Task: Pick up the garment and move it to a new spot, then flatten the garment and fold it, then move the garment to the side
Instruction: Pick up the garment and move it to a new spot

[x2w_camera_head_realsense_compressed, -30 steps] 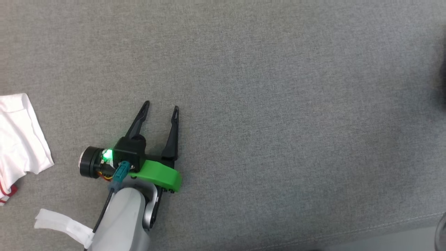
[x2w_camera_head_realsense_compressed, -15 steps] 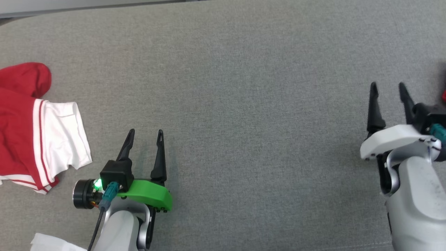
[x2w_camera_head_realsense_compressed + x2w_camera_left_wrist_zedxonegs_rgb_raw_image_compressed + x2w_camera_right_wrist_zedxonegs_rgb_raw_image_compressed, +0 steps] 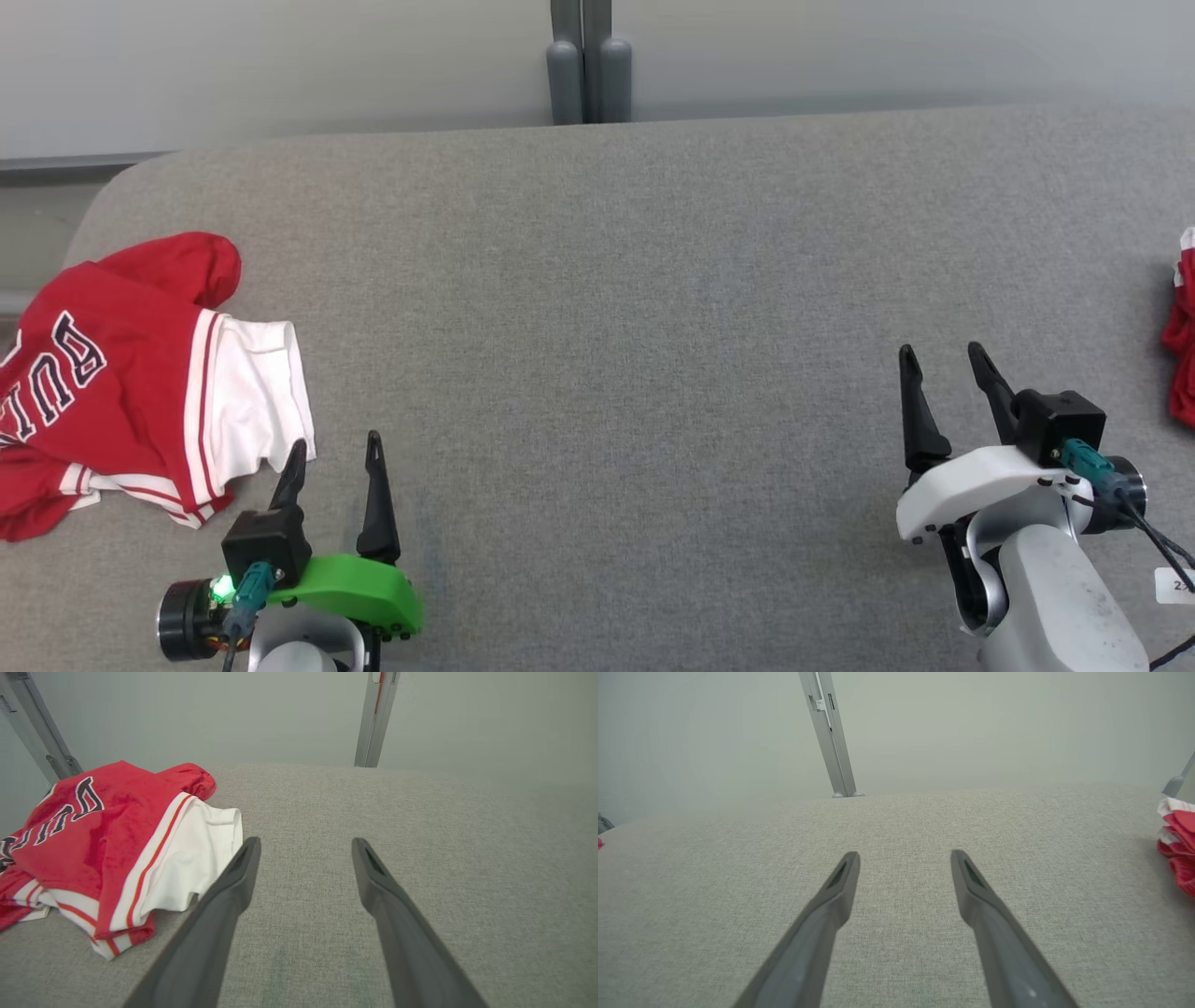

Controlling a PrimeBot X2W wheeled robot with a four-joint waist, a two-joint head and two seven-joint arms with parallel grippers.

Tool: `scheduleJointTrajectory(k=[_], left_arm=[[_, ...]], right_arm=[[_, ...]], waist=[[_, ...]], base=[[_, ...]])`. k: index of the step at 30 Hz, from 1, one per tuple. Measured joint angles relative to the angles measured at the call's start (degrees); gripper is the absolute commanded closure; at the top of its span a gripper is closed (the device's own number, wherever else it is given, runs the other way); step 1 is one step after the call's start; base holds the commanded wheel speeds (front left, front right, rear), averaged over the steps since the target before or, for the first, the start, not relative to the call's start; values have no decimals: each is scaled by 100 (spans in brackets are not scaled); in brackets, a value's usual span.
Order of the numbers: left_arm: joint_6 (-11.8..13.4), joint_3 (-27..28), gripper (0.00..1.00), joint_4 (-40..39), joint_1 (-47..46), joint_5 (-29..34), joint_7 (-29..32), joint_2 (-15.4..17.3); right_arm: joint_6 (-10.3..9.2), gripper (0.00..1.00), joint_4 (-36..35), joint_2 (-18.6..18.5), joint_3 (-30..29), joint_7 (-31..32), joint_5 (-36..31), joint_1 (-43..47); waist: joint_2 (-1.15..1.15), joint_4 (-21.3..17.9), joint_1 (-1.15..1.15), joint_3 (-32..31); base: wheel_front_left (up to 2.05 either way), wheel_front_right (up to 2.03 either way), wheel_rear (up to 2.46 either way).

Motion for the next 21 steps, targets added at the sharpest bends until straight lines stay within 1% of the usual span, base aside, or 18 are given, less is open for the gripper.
scheduleJointTrajectory(k=[5,12,16,21], left_arm=[[0,94,0,-10,98,-5,1,0],[51,109,0,-32,83,-31,0,-1],[68,92,0,-32,47,-80,1,-4],[122,114,0,-10,47,-174,1,-2]], right_arm=[[0,0,-41,7,249,0,197,75],[0,0,-31,4,311,0,236,70],[0,0,-27,7,320,0,205,68],[0,0,-22,9,433,0,187,70]], waist=[[0,58,0,-205],[0,212,0,-157],[0,471,0,-112],[0,961,0,-73]], base=[[0,0,0],[0,0,0],[0,0,0],[0,0,0]])
